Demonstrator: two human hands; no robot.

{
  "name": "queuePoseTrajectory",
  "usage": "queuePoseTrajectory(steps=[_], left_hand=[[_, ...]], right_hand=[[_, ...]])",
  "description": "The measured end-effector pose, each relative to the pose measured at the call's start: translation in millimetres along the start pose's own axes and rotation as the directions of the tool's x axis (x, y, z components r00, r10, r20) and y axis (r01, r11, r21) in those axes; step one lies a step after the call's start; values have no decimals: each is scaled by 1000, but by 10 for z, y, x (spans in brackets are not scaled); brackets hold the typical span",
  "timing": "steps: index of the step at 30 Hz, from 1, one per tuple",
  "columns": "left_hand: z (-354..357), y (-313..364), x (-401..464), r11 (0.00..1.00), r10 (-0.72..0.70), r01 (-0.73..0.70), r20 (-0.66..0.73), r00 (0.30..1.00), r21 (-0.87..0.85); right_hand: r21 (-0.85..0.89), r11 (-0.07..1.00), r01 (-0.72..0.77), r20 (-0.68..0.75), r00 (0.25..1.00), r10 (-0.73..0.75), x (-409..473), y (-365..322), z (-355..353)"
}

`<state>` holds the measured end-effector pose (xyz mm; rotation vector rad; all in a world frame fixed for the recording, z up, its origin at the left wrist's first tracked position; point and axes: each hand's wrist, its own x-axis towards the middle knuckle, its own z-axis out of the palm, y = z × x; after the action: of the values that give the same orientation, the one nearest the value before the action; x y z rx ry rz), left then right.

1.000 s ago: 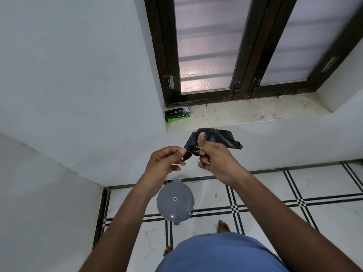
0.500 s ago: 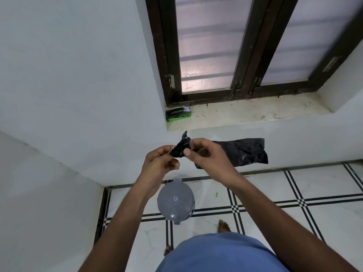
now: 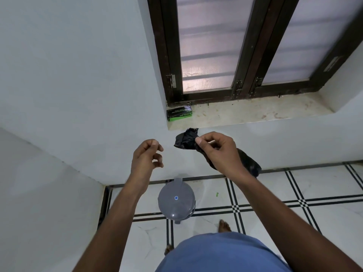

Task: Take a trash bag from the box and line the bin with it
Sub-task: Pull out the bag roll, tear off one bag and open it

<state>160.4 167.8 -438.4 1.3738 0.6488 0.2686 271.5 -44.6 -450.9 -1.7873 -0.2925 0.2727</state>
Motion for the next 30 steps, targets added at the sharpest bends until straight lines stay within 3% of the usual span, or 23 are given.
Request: queuePoseTrajectory(steps=[2,4,6,8,11,13,15,18,21,23,26,28,30], left_hand=[[38,45,-27,997,-67,63,104,992,39],[99,43,-68,979,-137,89,268,954,185],[192,32,-154,946,-167,15,447,879,323],[287,10,-207,944,-153,-32,523,838,328],[354,-17,-161,971,-101,2,401,911,239],[342,16,-87,990,-117,93,265,957,102],[298,81,0,963,-185,213,164,969,-167],[171,175,143,839,-267,270,76,961,-472],[70,185,252,780,-325,288,33,945,-555],[69,164,253,852,-366,305,-68,928,-424],[176,151,83,941,-338,330,-229,913,-73],[239,134,-60,982,-185,186,-48,982,33],[285,129,-184,981,-95,48,253,963,188]], right_hand=[[38,998,-58,25,998,57,7,-25,17],[169,970,-175,124,980,155,-3,-91,60],[368,872,-324,270,934,233,-36,-225,98],[468,801,-373,312,918,246,-30,-329,112],[466,821,-329,243,940,239,12,-354,133],[283,930,-234,167,967,192,11,-299,106],[44,990,-134,213,970,122,-49,-247,2],[-153,961,-233,512,812,278,-146,-181,-103],[-247,947,-205,604,732,316,-205,-36,-62],[-93,936,-340,591,738,327,-226,-4,-21],[151,861,-485,467,803,370,-179,-54,40],[196,857,-476,336,854,398,-115,-66,85],[211,861,-463,274,873,403,-79,-88,122]])
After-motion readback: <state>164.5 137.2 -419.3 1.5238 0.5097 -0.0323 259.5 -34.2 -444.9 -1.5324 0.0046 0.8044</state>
